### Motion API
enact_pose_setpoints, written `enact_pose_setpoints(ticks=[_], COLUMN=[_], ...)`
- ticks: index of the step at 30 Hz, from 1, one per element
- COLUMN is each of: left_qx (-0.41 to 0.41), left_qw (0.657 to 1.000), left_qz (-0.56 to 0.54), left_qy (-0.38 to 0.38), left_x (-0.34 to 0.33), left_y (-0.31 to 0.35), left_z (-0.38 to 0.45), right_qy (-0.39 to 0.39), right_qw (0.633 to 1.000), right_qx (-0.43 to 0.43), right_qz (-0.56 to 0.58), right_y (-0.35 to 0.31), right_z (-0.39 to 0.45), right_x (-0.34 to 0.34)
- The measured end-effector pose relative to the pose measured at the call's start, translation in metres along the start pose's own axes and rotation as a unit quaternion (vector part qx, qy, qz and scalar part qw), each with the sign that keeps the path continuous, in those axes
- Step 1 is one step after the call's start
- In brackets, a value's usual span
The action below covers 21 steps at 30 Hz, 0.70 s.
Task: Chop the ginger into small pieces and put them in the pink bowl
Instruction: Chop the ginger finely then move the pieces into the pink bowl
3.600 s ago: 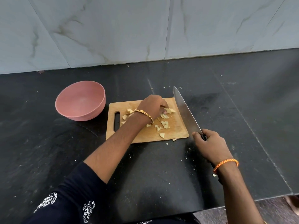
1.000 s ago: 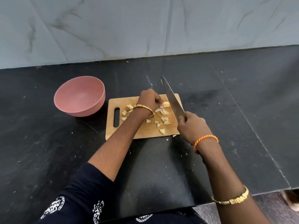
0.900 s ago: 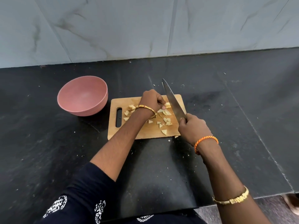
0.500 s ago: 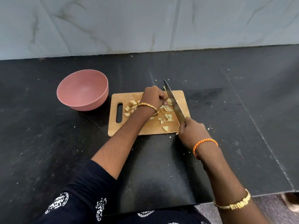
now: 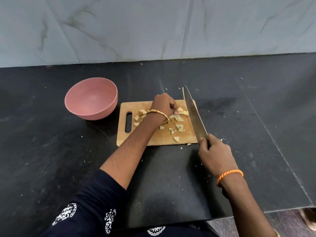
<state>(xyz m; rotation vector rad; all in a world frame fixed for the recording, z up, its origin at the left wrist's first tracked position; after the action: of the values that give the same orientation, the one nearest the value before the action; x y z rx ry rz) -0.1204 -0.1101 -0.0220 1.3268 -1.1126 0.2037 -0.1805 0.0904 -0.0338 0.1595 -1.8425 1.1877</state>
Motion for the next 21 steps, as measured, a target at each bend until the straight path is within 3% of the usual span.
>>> enact_pose_setpoints(ticks=[21], left_qx=[0.001], left_qw=[1.000], left_qz=[-0.030], left_qy=[-0.001], left_x=[0.000], left_y=[-0.004], left_z=[0.002], right_qy=[-0.035], right_qw=[0.999], right_qx=[0.002], right_qz=[-0.029], right_y=[-0.006], right_z=[0.021], right_x=[-0.012])
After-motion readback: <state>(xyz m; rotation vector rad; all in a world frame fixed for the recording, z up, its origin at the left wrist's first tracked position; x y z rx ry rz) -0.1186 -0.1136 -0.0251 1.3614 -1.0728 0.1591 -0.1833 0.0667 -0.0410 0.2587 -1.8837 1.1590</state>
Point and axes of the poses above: each hand's wrist, its own z-axis towards the middle knuckle, its own x-axis out of the back of the hand, y = z × x, the point moved 10 cm from there along z, towards the middle knuckle, and after that the axes turned 10 degrees about x, right-handed, at the moved point
